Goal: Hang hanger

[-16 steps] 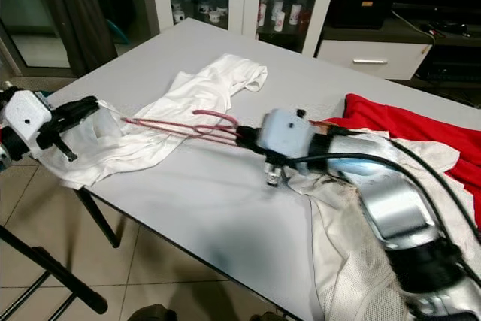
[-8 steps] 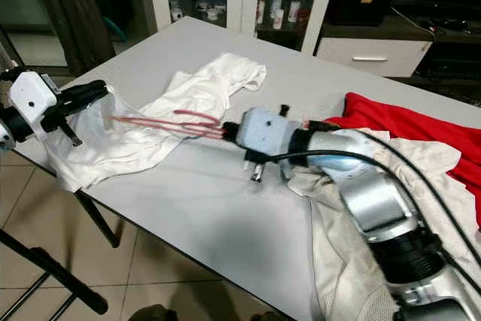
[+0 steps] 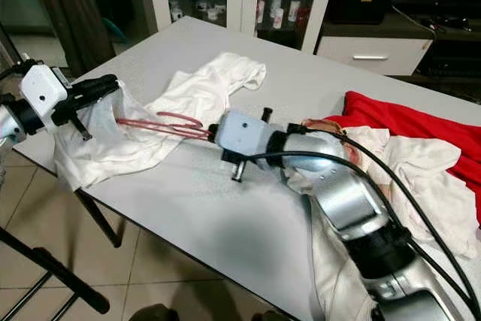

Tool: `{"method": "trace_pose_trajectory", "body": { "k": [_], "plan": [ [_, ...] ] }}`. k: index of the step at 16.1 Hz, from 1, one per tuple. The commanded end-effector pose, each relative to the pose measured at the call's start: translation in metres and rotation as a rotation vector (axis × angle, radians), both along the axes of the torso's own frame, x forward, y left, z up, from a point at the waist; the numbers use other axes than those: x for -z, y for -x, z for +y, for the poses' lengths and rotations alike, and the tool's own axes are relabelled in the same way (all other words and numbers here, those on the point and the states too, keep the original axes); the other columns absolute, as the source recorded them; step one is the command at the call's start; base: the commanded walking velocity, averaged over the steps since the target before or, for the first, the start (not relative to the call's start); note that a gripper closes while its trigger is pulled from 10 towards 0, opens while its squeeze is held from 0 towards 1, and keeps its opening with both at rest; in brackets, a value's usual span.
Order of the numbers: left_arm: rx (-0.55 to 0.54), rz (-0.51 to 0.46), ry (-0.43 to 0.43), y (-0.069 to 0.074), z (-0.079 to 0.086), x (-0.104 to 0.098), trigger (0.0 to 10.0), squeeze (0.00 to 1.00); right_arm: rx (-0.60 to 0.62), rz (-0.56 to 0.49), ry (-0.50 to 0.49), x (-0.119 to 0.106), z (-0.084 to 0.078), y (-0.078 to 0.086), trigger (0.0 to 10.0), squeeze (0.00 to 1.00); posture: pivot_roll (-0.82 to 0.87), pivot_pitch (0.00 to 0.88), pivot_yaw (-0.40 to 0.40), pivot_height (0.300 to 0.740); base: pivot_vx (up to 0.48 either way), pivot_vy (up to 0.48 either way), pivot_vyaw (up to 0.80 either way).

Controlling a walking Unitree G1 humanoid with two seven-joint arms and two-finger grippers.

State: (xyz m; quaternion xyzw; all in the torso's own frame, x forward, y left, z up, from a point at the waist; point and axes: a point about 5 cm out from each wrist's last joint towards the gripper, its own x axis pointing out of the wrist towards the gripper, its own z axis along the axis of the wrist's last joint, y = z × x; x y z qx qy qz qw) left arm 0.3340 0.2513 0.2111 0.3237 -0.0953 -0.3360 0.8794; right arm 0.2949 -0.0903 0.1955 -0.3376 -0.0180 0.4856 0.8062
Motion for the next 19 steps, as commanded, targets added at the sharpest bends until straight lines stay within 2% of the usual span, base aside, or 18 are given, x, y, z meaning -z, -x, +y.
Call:
{"method": "trace_pose_trajectory", "body": {
  "k": [1, 3, 5, 6, 8, 9, 12, 13, 16, 19],
  "plan": [
    [0.030, -0.025, -0.016, -0.002, -0.007, -0.009, 0.0, 0.00, 0.005, -0.014, 0.008, -0.004, 0.002, -0.003, 10.0, 0.00, 0.01, 0.000, 0.023, 0.740, 0.000, 0.000, 0.00],
    [0.045, -0.040, -0.018, -0.003, -0.010, -0.014, 0.0, 0.00, -0.009, -0.002, -0.014, -0.004, 0.011, -0.008, 10.0, 0.00, 0.01, 0.000, 0.024, 0.740, 0.000, 0.000, 0.00],
    [0.094, -0.076, -0.015, -0.002, -0.020, -0.022, 0.0, 0.00, 0.014, 0.074, -0.112, 0.004, 0.021, -0.017, 10.0, 0.00, 0.02, 0.000, 0.024, 0.740, 0.000, 0.000, 0.00],
    [0.102, -0.082, -0.015, -0.002, -0.021, -0.023, 0.0, 0.00, 0.002, 0.086, -0.129, 0.004, 0.023, -0.017, 10.0, 0.00, 0.02, 0.000, 0.024, 0.740, 0.000, 0.000, 0.00],
    [0.151, -0.109, -0.008, -0.001, -0.028, -0.029, 0.0, 0.00, -0.063, 0.152, -0.231, 0.005, 0.031, -0.018, 10.0, 0.00, 0.02, 0.000, 0.026, 0.740, 0.000, 0.000, 0.00],
    [0.180, -0.125, -0.004, 0.000, -0.033, -0.034, 0.0, 0.00, -0.063, 0.189, -0.283, 0.007, 0.035, -0.022, 10.0, 0.00, 0.02, 0.000, 0.028, 0.740, 0.000, 0.000, 0.00],
    [0.213, -0.148, 0.001, 0.002, -0.040, -0.041, 0.0, 0.00, -0.038, 0.223, -0.354, 0.009, 0.042, -0.029, 10.0, 0.00, 0.03, 0.000, 0.027, 0.740, 0.000, 0.000, 0.00],
    [0.261, -0.151, 0.014, 0.006, -0.047, -0.045, 0.0, 0.00, -0.006, 0.234, -0.418, 0.006, 0.045, -0.034, 10.0, 0.00, 0.03, 0.000, 0.028, 0.740, 0.000, 0.000, 0.00],
    [0.307, -0.141, 0.008, 0.011, -0.054, -0.048, 0.0, 0.00, 0.047, 0.223, -0.454, 0.005, 0.044, -0.045, 10.0, 0.00, 0.03, 0.000, 0.030, 0.740, 0.000, 0.000, 0.00],
    [0.403, -0.116, -0.009, 0.021, -0.070, -0.050, 0.0, 0.00, 0.057, 0.212, -0.476, 0.000, 0.046, -0.052, 10.0, 0.00, 0.03, 0.000, 0.031, 0.740, 0.000, 0.000, 0.00]
  ]
}}
